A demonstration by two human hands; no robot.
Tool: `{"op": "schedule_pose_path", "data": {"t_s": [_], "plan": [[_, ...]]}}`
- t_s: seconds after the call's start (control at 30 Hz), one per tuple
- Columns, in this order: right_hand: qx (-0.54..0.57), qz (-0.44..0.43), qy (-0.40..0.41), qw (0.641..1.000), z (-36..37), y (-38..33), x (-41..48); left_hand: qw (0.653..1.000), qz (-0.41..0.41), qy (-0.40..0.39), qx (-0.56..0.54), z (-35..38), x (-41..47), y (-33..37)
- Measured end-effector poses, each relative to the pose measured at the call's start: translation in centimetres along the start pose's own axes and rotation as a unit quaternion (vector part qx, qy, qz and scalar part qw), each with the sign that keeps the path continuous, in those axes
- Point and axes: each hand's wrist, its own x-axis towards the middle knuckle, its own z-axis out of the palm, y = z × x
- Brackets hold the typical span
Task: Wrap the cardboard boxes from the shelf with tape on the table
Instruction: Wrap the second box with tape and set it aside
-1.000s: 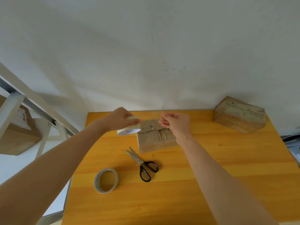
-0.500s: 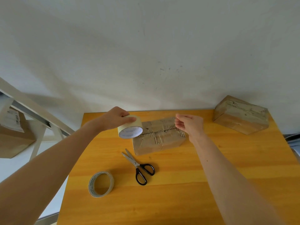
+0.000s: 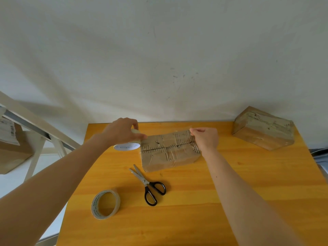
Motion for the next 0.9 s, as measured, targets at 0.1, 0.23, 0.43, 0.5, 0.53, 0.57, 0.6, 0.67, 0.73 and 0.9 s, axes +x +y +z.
{"op": "schedule_pose_path", "data": {"t_s": [0.1, 0.23, 0.43, 0.5, 0.53, 0.57, 0.6, 0.67, 0.73, 0.9], "plan": [[-0.053, -0.020, 0.014, 0.998, 0.3, 0.1, -0.2, 0.999, -0.004, 0.006, 0.041, 0.3, -0.2, 0.3], [-0.074, -0.043, 0.036, 0.996, 0.4, 0.3, -0.5, 0.998, -0.004, 0.013, 0.058, 0.5, -0.4, 0.9], [-0.074, -0.055, 0.062, 0.994, 0.4, 0.0, -1.0, 0.992, 0.015, 0.022, 0.119, 0.6, 0.1, 1.9], [-0.071, -0.057, 0.066, 0.994, 0.5, 0.1, -1.0, 0.989, 0.009, 0.031, 0.143, 0.8, 0.3, 2.0], [-0.073, -0.057, 0.068, 0.993, 0.5, 0.0, -1.1, 0.987, 0.006, 0.033, 0.154, 1.0, 0.3, 2.2], [-0.074, -0.055, 0.069, 0.993, 0.6, 0.0, -1.2, 0.986, 0.003, 0.035, 0.163, 1.1, 0.3, 2.3], [-0.073, -0.052, 0.070, 0.993, 0.6, 0.0, -1.2, 0.985, 0.001, 0.036, 0.170, 1.2, 0.3, 2.4], [-0.074, -0.047, 0.070, 0.994, 0.7, 0.1, -1.2, 0.983, -0.004, 0.036, 0.178, 1.5, 0.3, 2.5], [-0.075, -0.044, 0.069, 0.994, 0.7, 0.1, -1.2, 0.983, -0.006, 0.034, 0.183, 1.6, 0.3, 2.4], [-0.082, -0.038, 0.069, 0.993, 1.0, 0.2, -0.8, 0.980, -0.012, 0.033, 0.195, 1.8, 0.5, 2.6]]}}
